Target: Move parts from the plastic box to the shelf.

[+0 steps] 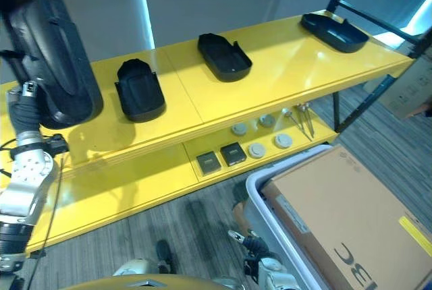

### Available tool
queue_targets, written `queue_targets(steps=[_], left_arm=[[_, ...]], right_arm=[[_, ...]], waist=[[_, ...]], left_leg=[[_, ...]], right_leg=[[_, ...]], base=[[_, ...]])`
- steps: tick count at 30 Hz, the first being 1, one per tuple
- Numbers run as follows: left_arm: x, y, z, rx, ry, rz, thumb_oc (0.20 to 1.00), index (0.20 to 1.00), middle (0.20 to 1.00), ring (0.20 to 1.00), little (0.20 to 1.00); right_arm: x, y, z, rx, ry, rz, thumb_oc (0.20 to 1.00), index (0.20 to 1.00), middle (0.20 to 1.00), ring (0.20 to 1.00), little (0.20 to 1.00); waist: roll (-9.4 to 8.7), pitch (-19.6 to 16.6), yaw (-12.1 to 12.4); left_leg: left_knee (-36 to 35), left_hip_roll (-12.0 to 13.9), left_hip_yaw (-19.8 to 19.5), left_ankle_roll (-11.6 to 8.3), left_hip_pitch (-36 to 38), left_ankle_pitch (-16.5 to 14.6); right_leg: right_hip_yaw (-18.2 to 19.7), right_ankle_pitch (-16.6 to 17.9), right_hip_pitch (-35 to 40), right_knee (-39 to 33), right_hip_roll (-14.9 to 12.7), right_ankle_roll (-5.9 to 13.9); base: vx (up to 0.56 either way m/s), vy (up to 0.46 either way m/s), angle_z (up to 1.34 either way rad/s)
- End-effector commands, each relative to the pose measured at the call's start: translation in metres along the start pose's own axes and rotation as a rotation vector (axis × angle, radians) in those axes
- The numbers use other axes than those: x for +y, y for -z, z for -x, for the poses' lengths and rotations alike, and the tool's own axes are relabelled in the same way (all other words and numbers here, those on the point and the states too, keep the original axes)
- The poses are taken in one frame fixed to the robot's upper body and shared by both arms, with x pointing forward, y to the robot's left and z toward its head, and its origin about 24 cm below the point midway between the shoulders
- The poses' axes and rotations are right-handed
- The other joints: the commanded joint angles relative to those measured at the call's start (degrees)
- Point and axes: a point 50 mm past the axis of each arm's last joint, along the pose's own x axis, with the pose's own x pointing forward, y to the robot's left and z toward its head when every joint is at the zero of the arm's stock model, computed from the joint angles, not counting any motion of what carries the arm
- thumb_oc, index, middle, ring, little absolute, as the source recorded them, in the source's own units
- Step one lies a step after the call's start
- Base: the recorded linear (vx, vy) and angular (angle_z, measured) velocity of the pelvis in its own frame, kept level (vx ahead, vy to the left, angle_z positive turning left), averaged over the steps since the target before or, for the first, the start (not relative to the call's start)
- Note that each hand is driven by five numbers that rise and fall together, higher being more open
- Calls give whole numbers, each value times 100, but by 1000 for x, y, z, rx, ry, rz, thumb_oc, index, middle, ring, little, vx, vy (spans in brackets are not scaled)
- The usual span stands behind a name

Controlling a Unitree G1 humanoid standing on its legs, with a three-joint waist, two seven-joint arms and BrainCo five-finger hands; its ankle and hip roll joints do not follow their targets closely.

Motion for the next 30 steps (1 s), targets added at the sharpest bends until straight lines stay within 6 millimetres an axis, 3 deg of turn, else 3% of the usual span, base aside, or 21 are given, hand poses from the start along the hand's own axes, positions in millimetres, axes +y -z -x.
queue_targets(steps=[1,4,5,6,8,9,11,13,14,18,23,29,30], left_arm=[[16,-14,-17,-93,-71,-60,200,200,200,200,200],[25,-9,-20,-75,-78,-111,200,200,200,200,200],[27,-8,-25,-71,-65,-148,200,200,200,200,200],[27,-8,-25,-71,-65,-148,200,200,200,200,200],[26,-5,-29,-62,-55,-171,200,200,200,200,200],[24,-4,-31,-58,-47,-182,200,200,200,200,200],[17,-1,-34,-46,-27,-192,200,200,200,200,200],[6,0,-39,-29,-5,-200,200,200,200,200,200],[0,1,-41,-12,-6,-205,200,200,200,200,200],[-5,7,-42,8,0,-209,200,200,200,200,200],[-3,9,-42,32,8,-243,200,200,200,200,200],[7,21,-38,90,-5,-281,200,200,200,200,200],[9,24,-36,104,3,-309,200,200,200,200,200]], right_arm=[[-1,5,0,21,-6,13,1000,1000,1000,1000,1000],[0,10,0,42,0,-11,1000,1000,1000,1000,1000],[1,14,0,57,12,-39,1000,1000,1000,1000,1000],[1,14,0,57,12,-39,1000,1000,1000,1000,1000],[1,20,0,74,25,-71,1000,1000,1000,1000,1000],[-1,21,0,80,29,-80,1000,1000,1000,1000,1000],[-3,24,0,94,41,-83,1000,1000,1000,1000,1000],[-10,30,1,119,51,-70,1000,1000,1000,1000,1000],[-14,33,1,130,55,-65,1000,1000,1000,1000,1000],[-22,36,3,144,62,-48,1000,1000,1000,1000,1000],[-29,42,4,174,57,4,1000,1000,1000,1000,1000],[-31,39,4,175,39,21,1000,1000,1000,1000,1000],[-31,38,4,174,32,23,1000,1000,1000,1000,1000]], waist=[[77,-226,-9],[88,-283,63],[109,-308,108],[109,-308,108],[165,-250,38],[217,-193,-37],[233,-142,-205],[214,-77,-493],[133,-71,-617],[26,-99,-822],[-61,-195,-816],[-123,-270,-724],[-148,-265,-722]], left_leg=[[-73,633,-541,-754,61,127],[-120,441,-659,-629,190,-38],[-159,232,-809,-460,308,-185],[-159,232,-809,-460,308,-185],[-187,40,-974,-262,413,-302],[-166,9,-976,-142,373,-251],[-198,-99,-1169,-48,386,-295],[-253,-231,-1479,-27,403,-275],[-253,-325,-1638,-50,438,-286],[-253,-462,-1875,-34,548,-345],[-253,-434,-1887,-40,598,-361],[-1,-345,-1666,-78,530,-466],[222,-292,-1478,-106,470,-564]], right_leg=[[-126,655,-401,-240,513,-115],[-131,689,-399,-201,364,-11],[-56,682,-477,54,158,125],[-56,682,-477,54,158,125],[222,898,-831,867,-176,233],[364,1079,-1055,1216,-188,157],[807,1168,-1415,1649,28,159],[1266,1185,-1744,1544,660,135],[1441,1238,-1781,1086,931,118],[1796,1533,-1873,454,1279,85],[1918,1435,-1671,36,1439,-69],[1918,1306,-1332,-297,1465,-173],[1845,1270,-1278,-325,1426,-189]], base=[[135,340,6],[101,304,-2],[86,271,13],[88,322,24],[24,291,23],[-26,247,23],[18,170,54],[160,49,102],[173,-27,136],[131,-42,98],[135,-99,53],[107,-92,-15],[46,-82,-9]])
